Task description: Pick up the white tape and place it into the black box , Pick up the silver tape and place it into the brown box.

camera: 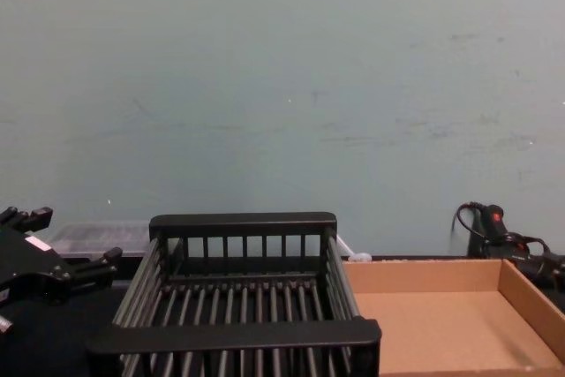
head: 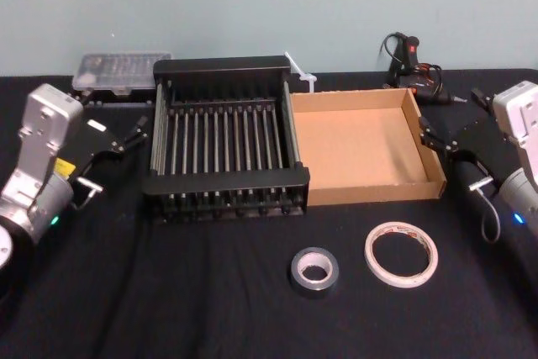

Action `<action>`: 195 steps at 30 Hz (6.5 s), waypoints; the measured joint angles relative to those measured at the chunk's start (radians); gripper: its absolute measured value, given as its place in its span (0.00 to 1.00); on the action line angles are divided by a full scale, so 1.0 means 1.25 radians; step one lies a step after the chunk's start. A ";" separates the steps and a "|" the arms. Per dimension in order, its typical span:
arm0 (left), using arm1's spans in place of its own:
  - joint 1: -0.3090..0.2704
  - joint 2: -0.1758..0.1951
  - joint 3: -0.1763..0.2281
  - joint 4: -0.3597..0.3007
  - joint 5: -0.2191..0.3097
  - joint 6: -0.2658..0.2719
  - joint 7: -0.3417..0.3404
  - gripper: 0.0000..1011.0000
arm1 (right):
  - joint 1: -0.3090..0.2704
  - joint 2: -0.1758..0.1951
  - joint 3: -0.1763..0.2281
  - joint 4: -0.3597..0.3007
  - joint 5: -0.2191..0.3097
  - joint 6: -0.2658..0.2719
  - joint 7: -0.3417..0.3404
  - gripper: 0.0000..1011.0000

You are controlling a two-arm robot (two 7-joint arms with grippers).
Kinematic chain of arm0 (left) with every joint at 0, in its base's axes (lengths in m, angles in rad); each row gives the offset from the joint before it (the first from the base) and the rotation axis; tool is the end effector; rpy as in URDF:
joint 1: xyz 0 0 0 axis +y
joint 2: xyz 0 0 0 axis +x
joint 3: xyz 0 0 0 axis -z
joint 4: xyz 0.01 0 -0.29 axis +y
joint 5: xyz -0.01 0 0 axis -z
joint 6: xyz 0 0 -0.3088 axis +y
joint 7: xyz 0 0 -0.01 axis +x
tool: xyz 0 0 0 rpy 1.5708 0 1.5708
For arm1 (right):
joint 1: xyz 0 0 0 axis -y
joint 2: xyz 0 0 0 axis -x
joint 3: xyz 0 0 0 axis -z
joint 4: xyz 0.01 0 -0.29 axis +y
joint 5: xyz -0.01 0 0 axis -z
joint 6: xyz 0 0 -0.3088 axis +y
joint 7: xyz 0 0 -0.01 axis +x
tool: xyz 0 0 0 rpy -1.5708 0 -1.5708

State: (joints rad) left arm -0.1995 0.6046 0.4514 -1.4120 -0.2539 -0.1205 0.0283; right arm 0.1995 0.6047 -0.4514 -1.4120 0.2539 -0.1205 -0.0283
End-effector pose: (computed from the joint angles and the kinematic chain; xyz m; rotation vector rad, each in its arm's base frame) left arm 0.3581 0.0826 -0.3023 0.3044 -0.2850 1.2480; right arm 0.3581 -0.0827 -0.3023 -0.3045 -0.2850 -1.2480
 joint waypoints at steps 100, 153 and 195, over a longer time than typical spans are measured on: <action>0.000 0.000 0.000 0.000 0.000 0.000 0.000 0.99 | -0.252 0.107 0.156 -0.267 0.171 0.349 0.262 0.99; 0.000 0.000 0.000 0.000 0.000 0.000 0.000 0.99 | -0.182 0.030 0.135 -0.176 0.096 0.400 0.332 0.99; 0.000 0.000 0.000 0.000 0.000 0.000 0.000 0.99 | -0.182 0.030 0.135 -0.175 0.096 0.401 0.332 0.99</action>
State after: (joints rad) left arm -0.1995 0.6047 0.4514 -1.4120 -0.2539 -0.1206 0.0283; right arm -0.0276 0.6421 -0.2830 -1.6313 0.3733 0.3802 0.3865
